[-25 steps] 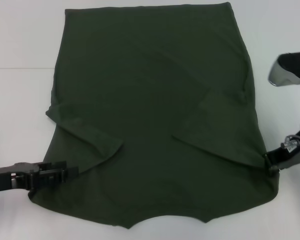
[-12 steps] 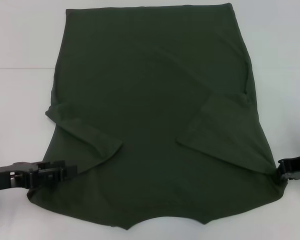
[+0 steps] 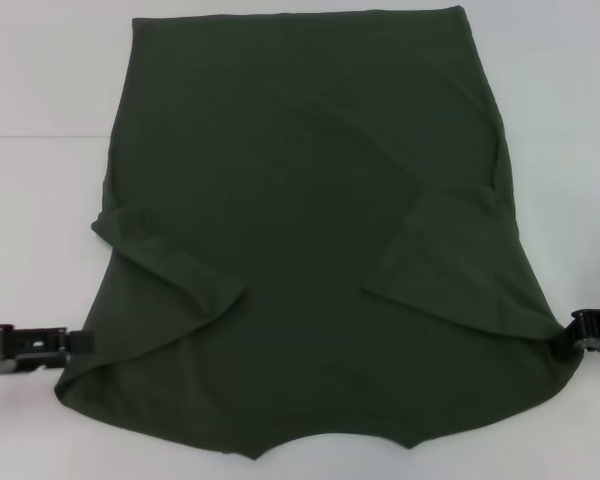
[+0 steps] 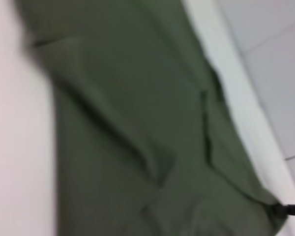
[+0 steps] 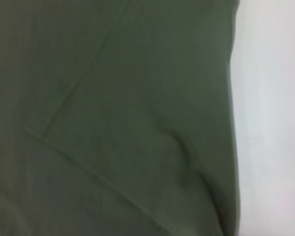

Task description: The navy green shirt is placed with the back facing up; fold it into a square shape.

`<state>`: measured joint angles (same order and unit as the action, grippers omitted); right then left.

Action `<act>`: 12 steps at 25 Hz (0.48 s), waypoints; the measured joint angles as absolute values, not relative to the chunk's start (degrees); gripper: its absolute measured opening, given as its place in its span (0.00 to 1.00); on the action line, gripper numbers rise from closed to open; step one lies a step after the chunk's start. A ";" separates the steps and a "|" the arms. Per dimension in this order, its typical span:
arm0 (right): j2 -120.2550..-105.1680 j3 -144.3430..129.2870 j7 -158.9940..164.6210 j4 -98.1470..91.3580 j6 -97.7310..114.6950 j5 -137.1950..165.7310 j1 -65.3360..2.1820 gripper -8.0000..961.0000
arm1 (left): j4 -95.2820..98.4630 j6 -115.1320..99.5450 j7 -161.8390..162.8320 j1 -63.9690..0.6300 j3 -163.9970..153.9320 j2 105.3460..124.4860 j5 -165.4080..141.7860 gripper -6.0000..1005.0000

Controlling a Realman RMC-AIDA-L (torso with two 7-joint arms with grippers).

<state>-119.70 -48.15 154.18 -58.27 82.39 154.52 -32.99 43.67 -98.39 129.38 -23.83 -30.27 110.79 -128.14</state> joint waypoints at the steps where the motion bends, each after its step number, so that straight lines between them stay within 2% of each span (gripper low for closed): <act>1: -119.65 -47.94 153.92 -58.27 82.21 154.25 -32.93 0.02 | 44.47 -98.60 132.31 -23.89 -30.25 110.42 -129.59 0.69; 12: -119.61 -46.83 151.77 -58.03 81.12 153.67 -33.06 0.02 | 45.65 -96.26 144.48 -26.03 -30.60 110.47 -139.51 0.69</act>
